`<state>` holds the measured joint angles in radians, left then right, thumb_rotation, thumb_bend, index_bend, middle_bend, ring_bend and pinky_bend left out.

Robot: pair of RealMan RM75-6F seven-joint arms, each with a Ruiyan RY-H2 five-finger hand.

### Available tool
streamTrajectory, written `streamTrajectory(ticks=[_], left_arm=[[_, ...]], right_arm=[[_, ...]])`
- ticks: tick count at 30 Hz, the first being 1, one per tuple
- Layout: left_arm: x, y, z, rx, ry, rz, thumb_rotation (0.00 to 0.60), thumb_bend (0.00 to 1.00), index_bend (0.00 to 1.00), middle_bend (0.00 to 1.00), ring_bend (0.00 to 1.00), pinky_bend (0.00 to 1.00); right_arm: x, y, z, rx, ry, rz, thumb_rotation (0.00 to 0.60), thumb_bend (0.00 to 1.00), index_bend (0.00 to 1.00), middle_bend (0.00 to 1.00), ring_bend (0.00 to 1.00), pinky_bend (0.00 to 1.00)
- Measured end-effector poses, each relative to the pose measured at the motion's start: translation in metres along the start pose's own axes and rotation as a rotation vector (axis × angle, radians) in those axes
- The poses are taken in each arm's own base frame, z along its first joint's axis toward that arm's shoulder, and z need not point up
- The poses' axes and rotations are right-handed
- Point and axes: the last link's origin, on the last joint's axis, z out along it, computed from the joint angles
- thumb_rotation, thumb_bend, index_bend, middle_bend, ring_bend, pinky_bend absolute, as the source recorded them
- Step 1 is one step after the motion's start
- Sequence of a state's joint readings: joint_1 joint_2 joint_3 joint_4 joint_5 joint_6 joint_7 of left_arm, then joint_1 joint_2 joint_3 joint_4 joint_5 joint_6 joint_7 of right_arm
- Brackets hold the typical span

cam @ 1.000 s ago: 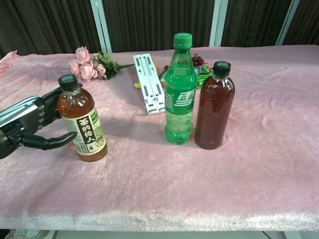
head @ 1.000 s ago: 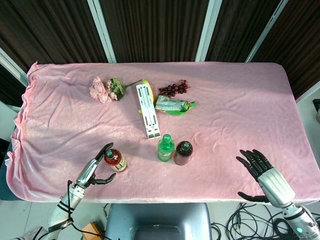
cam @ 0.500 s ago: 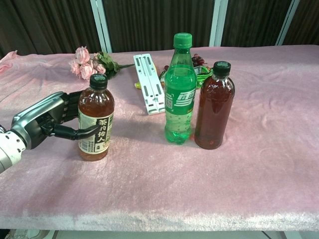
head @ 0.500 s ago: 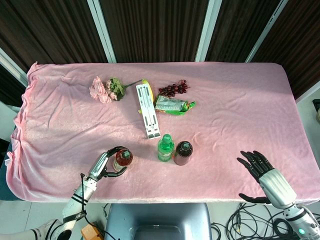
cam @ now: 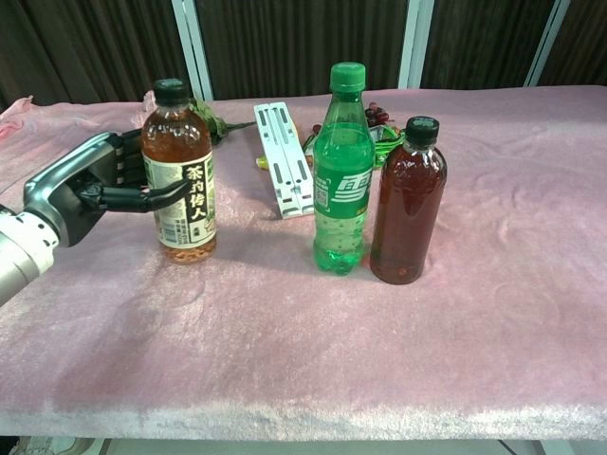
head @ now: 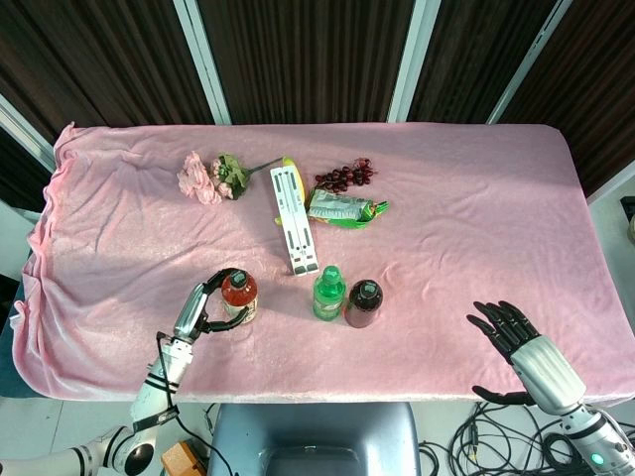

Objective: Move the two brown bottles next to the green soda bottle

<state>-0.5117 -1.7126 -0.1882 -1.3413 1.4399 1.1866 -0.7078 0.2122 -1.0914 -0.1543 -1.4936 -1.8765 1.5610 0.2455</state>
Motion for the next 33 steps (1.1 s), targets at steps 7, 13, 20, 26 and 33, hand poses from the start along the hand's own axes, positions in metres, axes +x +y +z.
streamTrajectory(ticks=[7, 13, 20, 26, 33], left_arm=[[-0.023, 0.007, 0.024, -0.023, -0.034, 0.005, 0.6, 0.53, 0.57, 0.58, 0.33, 0.28], [-0.035, 0.0, 0.035, 0.011, -0.054, 0.004, 0.6, 0.53, 0.57, 0.57, 0.33, 0.27], [-0.047, -0.003, 0.039, 0.032, -0.06, -0.052, 0.6, 0.54, 0.57, 0.57, 0.31, 0.25], [-0.06, -0.005, 0.041, 0.036, -0.077, -0.056, 0.6, 0.54, 0.56, 0.54, 0.29, 0.24], [-0.067, -0.007, 0.042, 0.048, -0.116, -0.042, 0.6, 0.51, 0.4, 0.36, 0.18, 0.16]], right_arm=[[0.0, -0.001, 0.0, 0.0, -0.005, 0.003, 0.6, 0.27, 0.0, 0.0, 0.0, 0.04], [0.0, 0.0, -0.001, -0.003, -0.009, 0.002, 0.6, 0.27, 0.0, 0.0, 0.0, 0.04], [-0.001, 0.0, -0.001, -0.006, -0.013, 0.003, 0.6, 0.27, 0.0, 0.0, 0.0, 0.04], [-0.001, 0.0, 0.0, -0.004, -0.017, 0.005, 0.6, 0.27, 0.0, 0.0, 0.0, 0.04], [0.0, 0.0, -0.002, -0.005, -0.014, 0.005, 0.6, 0.27, 0.0, 0.0, 0.0, 0.04]])
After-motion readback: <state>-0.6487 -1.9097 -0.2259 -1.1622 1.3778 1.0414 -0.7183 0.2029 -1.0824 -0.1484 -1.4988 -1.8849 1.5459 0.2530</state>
